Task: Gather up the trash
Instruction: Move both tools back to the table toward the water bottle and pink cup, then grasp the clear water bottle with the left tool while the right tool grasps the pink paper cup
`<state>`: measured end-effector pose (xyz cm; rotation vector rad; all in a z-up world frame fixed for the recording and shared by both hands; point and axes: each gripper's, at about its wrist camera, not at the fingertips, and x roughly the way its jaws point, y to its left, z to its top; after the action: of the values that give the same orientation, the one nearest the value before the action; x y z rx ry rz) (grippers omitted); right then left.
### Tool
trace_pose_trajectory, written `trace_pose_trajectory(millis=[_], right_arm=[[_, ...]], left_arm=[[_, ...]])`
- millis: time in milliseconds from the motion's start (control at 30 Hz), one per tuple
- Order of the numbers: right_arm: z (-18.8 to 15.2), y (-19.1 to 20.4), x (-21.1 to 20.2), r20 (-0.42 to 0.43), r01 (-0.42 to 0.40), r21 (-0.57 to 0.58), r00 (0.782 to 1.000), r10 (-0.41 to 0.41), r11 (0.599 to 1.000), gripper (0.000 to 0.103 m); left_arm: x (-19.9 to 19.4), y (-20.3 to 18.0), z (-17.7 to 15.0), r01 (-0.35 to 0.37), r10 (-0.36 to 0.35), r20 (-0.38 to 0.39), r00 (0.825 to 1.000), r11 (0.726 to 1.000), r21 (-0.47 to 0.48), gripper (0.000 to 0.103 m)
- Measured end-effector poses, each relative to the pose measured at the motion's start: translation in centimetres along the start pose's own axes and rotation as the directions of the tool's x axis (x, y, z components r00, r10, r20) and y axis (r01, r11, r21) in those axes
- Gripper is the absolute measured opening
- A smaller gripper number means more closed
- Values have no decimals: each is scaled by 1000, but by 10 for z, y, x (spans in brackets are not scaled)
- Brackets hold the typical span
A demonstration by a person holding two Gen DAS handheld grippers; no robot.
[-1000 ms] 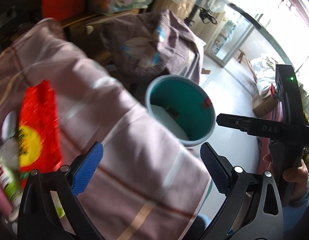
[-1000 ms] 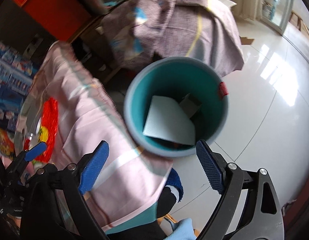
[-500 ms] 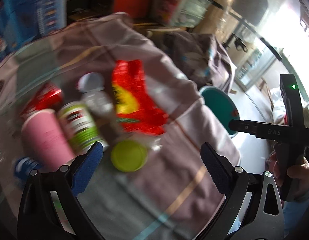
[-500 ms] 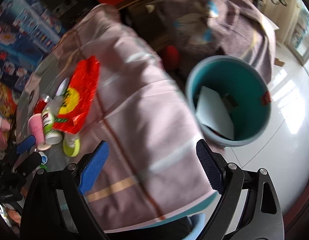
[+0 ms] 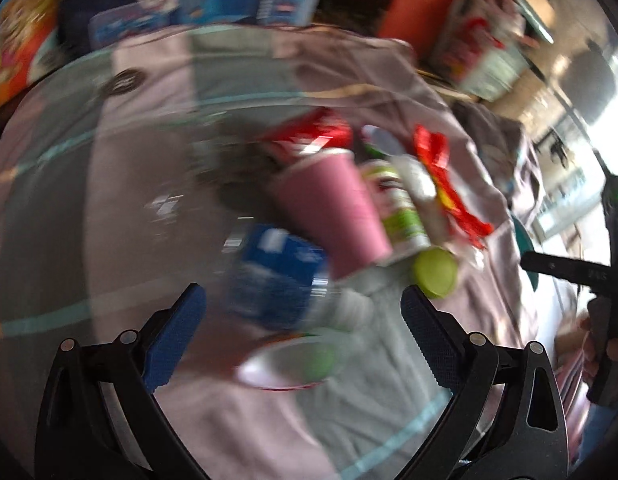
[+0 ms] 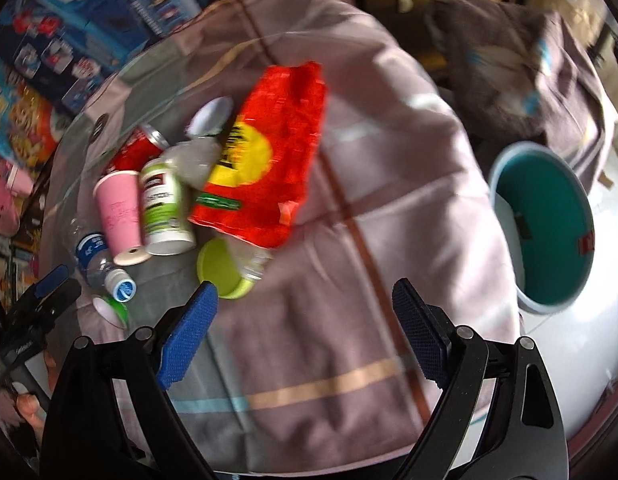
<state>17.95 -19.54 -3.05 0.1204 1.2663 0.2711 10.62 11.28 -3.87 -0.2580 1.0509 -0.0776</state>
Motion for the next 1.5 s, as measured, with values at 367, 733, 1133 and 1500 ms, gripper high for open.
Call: trace_pose_trajectory(millis=[367,733,1133,1500], right_arm=[[22,52,12,-20,-19,-74,1000,17,997,85],[43,97,32,-39,-69,-121,997,65,990,85],[55,177,80,-177,-177,-234,975,137,956,63],[47,202,123,-249,-158,-272,964,89,949,60]], left_arm=[[26,48,10,35,-43,-38,998,982,-188,98],[48,43,28,11,-18,-57,998,993,-117,98],[29,77,14,-13,11,-65,998,999,-32,98],[24,96,11,-29,22,-84,996,996,-85,98]])
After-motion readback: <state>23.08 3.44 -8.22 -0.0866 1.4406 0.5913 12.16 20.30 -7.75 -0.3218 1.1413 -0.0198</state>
